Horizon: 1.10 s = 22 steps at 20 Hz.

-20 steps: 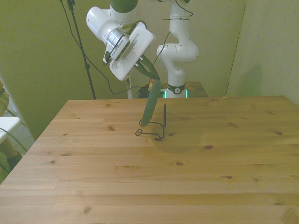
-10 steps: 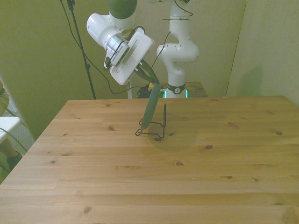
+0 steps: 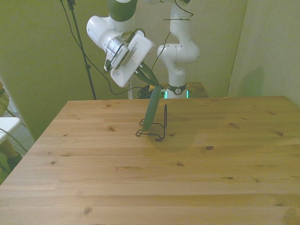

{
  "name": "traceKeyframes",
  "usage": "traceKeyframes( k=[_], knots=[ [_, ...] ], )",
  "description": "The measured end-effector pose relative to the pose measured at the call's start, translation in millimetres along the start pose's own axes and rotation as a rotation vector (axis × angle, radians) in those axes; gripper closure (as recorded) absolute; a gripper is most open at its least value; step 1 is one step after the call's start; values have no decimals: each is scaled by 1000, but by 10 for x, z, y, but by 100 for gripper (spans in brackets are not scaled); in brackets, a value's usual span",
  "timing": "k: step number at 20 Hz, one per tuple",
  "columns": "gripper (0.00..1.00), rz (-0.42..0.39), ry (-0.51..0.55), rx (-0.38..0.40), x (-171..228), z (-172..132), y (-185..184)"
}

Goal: Load the plate

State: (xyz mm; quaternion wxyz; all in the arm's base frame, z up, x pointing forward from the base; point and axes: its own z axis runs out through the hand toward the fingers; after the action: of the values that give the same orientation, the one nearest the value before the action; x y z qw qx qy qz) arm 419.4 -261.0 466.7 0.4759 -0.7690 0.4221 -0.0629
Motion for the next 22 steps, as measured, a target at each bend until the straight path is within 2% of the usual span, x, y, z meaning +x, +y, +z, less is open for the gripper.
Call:
traceKeyframes(
  k=[20, 21, 22],
  knots=[
    [100, 6, -11, -2, 34, 28, 68],
    [0, 7, -14, -2, 31, 34, 73],
    [0, 9, -18, -2, 26, 44, 83]
  ],
)
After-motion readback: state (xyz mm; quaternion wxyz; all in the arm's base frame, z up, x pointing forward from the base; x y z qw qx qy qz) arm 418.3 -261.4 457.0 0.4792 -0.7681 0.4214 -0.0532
